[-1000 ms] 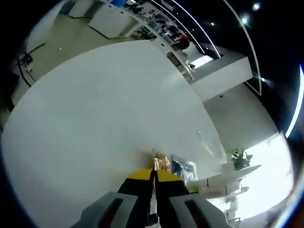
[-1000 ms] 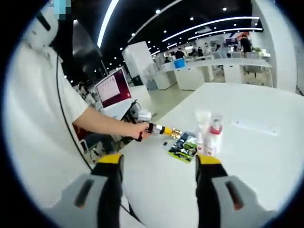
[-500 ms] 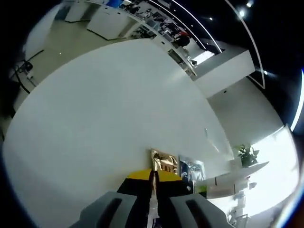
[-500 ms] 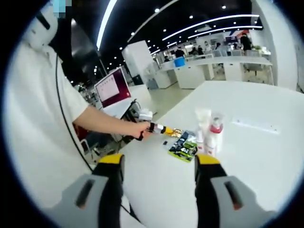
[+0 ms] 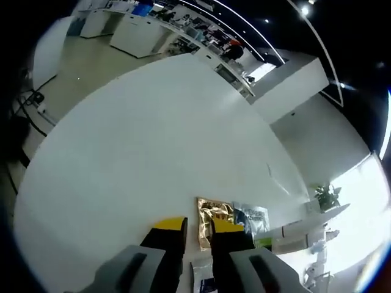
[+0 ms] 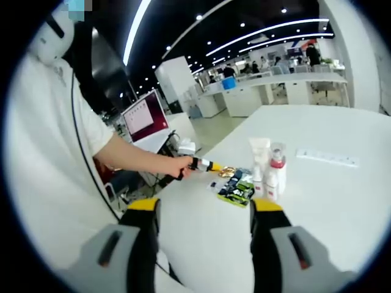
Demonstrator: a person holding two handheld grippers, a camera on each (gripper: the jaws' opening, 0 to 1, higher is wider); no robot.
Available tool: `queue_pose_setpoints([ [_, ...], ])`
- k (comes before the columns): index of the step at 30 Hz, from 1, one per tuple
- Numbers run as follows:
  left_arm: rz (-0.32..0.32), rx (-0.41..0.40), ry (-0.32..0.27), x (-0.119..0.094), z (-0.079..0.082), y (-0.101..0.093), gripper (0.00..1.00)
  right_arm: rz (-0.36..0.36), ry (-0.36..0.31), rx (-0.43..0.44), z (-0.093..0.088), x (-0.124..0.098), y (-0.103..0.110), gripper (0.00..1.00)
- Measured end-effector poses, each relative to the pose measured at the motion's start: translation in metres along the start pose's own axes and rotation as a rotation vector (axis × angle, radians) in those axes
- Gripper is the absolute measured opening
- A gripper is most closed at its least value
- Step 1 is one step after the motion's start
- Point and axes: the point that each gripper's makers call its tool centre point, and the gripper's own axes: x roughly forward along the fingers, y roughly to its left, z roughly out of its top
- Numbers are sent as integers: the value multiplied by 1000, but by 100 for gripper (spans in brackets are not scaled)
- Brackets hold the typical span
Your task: Arrange the skincare products in the storage area until every visible bottle or jar stands upright without overlapping.
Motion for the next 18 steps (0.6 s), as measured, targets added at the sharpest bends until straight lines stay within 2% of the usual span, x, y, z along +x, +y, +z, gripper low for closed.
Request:
queue_pose_setpoints([
  [3, -33, 37, -52, -2, 12, -12, 19, -1, -1, 4, -1, -1, 1, 61],
  [4, -62, 41, -68, -1, 15, -18, 19, 0, -2, 5, -1, -1, 1, 61],
  [6, -132, 6, -59, 1, 15, -32, 19, 0, -1, 5, -1, 0, 1, 61],
  [8, -216, -43, -16, 5, 8, -47, 19, -3, -6, 5, 0, -1, 0, 61],
  [14, -186, -13, 46, 15, -11, -45, 22, -16, -19, 17, 3, -3, -5, 61],
  [16, -178, -24, 98, 18, -23, -42, 24, -18, -19, 22, 2, -3, -6, 61],
  [18, -171, -22, 111, 19, -26, -40, 23, -19, -17, 24, 1, -3, -6, 61],
])
